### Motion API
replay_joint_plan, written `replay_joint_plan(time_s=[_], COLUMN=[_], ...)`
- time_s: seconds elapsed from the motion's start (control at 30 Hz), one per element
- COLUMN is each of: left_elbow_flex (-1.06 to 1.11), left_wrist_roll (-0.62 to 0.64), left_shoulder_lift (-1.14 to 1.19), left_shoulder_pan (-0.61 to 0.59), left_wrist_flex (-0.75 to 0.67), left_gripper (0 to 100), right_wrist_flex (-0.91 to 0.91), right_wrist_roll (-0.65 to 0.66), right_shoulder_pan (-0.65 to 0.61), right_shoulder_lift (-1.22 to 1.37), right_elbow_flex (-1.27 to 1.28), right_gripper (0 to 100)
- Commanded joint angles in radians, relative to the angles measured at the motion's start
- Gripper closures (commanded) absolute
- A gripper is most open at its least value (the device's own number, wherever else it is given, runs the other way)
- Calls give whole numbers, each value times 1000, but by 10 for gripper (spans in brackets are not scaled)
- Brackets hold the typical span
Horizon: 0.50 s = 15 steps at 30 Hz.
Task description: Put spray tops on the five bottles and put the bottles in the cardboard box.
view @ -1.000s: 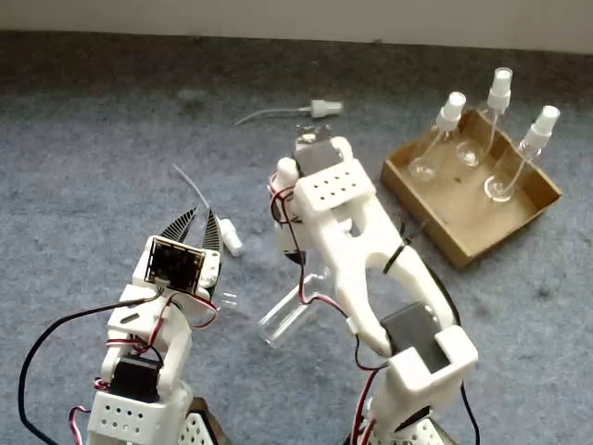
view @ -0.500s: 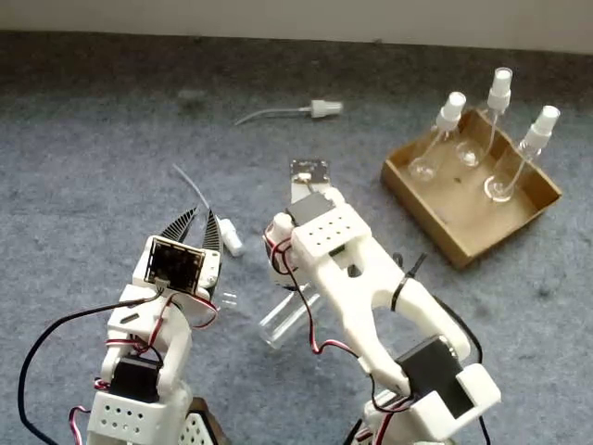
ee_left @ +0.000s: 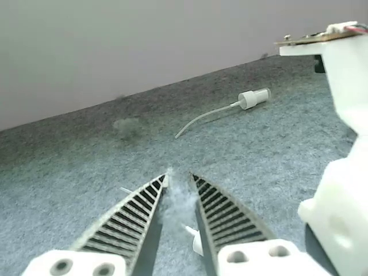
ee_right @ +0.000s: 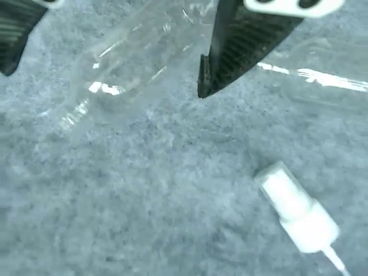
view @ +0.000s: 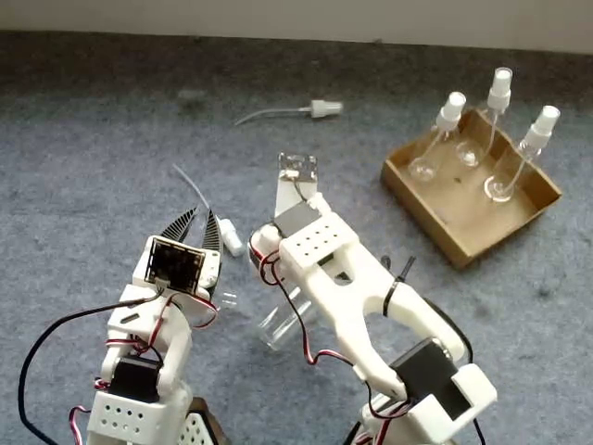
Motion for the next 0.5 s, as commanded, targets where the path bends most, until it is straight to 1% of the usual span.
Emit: replay_joint_plan(time_s=[0.0,0.07,0.13,0.3,0.47], left_elbow_flex=[18,18,18,18,18], left_wrist_roll=[-11,-11,-11,-11,-11], left_shoulder_lift=[-13,-13,-13,-13,-13], left_shoulder_pan=[18,18,18,18,18], left_wrist_flex=[-2,-2,-2,0,0], left_gripper=[993,993,993,993,993], right_wrist_flex=[-31,-35,-45,-48,-51], right_wrist_roll=[-54,-84,-87,-89,-89], right_shoulder_pan=[-18,-18,-18,-18,-18], right_shoulder_lift=[-33,-30,-30,-27,-27], right_elbow_flex=[33,53,59,62,142], right_gripper=[619,652,673,677,677])
